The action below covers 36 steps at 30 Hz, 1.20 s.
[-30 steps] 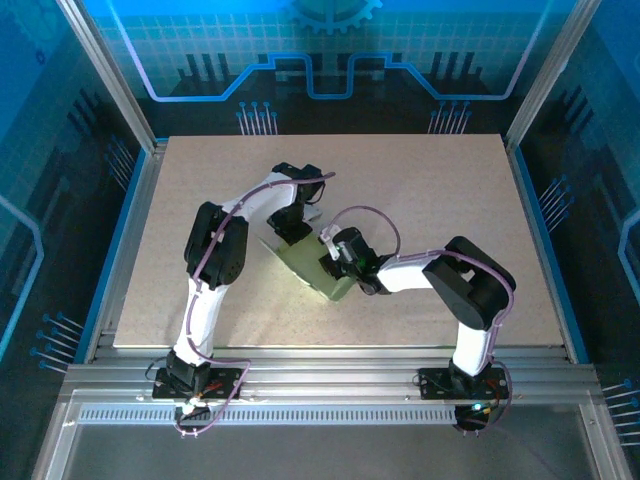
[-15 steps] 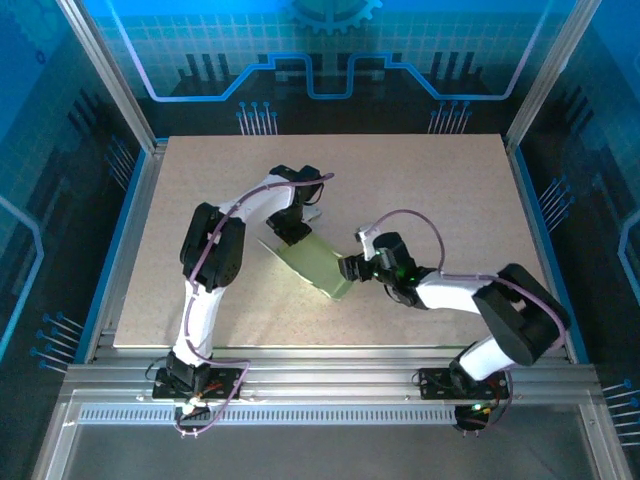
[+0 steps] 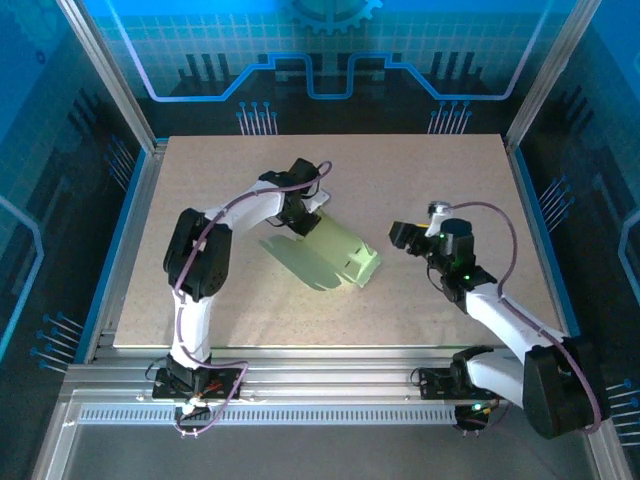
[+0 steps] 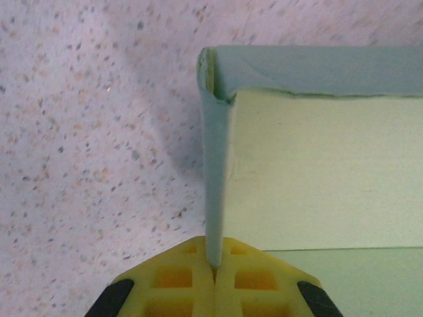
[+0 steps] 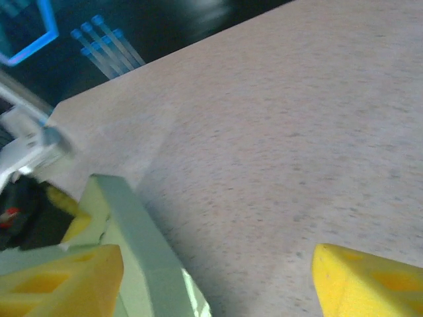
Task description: Fold the paper box
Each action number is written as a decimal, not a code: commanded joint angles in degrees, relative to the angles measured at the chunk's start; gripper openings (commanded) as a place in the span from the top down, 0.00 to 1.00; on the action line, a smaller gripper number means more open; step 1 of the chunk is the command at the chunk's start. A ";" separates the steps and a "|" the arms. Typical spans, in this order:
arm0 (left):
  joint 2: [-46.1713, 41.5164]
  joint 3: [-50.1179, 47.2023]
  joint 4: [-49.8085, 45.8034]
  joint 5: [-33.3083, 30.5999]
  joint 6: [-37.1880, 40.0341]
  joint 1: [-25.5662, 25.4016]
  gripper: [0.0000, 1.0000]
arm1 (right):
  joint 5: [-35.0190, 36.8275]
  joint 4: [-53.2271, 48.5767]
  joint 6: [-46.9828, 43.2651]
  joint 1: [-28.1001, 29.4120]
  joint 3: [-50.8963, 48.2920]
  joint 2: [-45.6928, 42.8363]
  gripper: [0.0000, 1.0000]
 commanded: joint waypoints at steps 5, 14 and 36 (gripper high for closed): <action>-9.58 -7.91 15.62 16.78 -1.95 1.50 1.00 | -14.80 -4.63 13.48 -12.98 1.25 2.44 0.28; -17.07 -18.38 32.73 31.45 -7.11 1.56 1.00 | -27.69 4.29 16.72 -13.48 4.24 11.94 0.35; -14.33 -20.32 46.05 26.19 -20.05 -1.67 1.00 | -28.91 21.34 25.19 3.51 7.59 18.94 0.57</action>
